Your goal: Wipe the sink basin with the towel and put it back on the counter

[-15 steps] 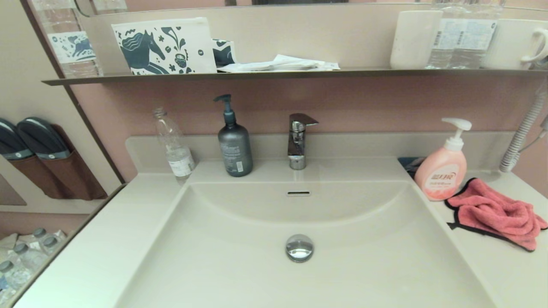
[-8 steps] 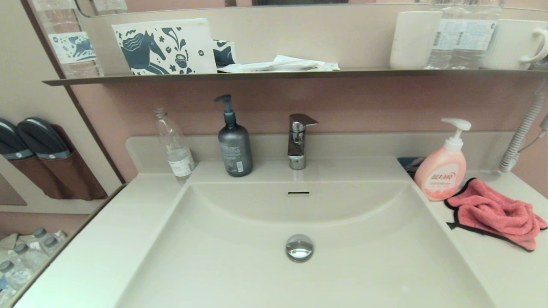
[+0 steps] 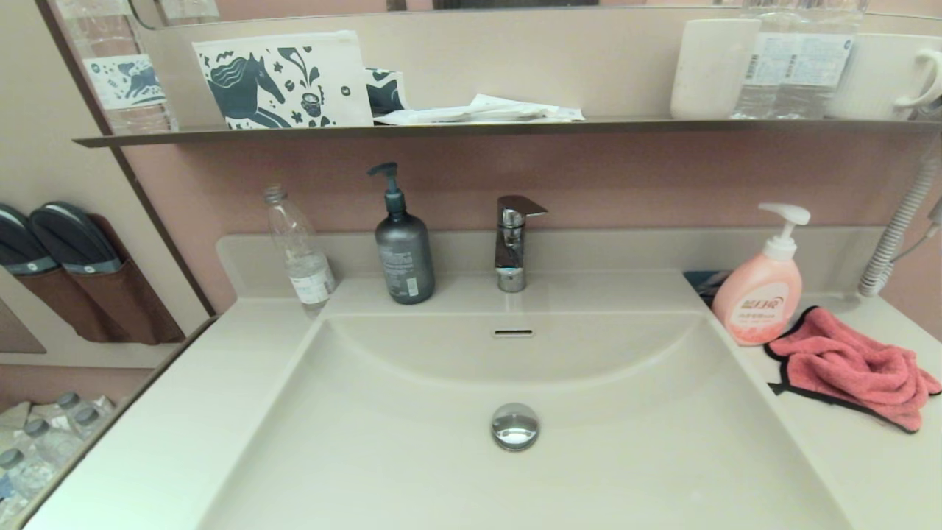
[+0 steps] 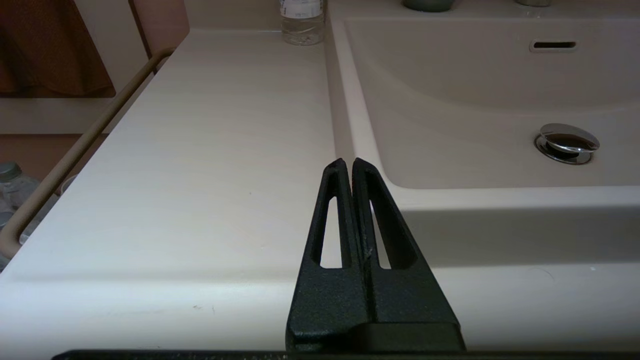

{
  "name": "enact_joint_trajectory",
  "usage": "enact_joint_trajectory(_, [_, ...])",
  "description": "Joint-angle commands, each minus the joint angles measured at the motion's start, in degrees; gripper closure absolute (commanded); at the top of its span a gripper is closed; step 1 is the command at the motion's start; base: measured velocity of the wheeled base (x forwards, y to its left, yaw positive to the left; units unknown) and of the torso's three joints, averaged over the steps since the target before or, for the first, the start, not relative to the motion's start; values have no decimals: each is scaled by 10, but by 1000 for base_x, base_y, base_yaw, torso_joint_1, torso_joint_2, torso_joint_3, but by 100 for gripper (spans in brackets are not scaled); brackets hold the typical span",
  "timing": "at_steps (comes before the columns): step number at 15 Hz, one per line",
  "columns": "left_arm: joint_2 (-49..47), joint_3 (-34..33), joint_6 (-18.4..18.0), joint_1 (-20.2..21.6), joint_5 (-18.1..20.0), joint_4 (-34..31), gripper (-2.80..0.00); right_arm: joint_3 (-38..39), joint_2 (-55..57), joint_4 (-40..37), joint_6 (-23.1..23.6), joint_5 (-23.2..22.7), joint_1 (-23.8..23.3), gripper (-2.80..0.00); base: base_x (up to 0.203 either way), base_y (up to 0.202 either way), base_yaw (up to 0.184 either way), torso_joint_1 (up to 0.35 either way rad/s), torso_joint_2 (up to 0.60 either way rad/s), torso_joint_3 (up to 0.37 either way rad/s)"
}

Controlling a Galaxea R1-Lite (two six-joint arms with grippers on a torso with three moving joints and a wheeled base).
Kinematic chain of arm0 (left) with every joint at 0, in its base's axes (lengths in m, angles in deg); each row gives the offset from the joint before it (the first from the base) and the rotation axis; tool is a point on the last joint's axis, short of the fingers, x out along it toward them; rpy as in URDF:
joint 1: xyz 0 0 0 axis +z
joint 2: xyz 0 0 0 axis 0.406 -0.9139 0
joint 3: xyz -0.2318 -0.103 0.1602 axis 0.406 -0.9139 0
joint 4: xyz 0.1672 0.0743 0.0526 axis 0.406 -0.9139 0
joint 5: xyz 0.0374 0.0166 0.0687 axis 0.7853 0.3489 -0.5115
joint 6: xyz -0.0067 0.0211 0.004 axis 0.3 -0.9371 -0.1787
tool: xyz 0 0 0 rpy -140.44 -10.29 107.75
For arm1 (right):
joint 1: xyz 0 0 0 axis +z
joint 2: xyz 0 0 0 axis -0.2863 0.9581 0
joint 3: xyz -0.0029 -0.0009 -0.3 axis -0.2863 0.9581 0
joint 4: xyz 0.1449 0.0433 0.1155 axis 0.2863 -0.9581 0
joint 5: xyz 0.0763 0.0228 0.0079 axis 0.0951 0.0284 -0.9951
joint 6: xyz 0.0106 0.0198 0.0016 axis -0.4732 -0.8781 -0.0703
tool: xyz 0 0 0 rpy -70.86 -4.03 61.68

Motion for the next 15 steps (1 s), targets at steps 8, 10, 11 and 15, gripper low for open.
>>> enact_joint_trajectory(8, [0,0,1,0,0,0,0,47,0,11,10,4,0,0,0,0,0,0,0,0])
enact_joint_trajectory(10, [0,0,0,0,0,0,0,46,0,9,10,4,0,0,0,0,0,0,0,0])
enact_joint_trajectory(11, [0,0,0,0,0,0,0,46,0,2,12,4,0,0,0,0,0,0,0,0])
enact_joint_trajectory(15, [0,0,0,0,0,0,0,46,-1,-2,12,6,0,0,0,0,0,0,0,0])
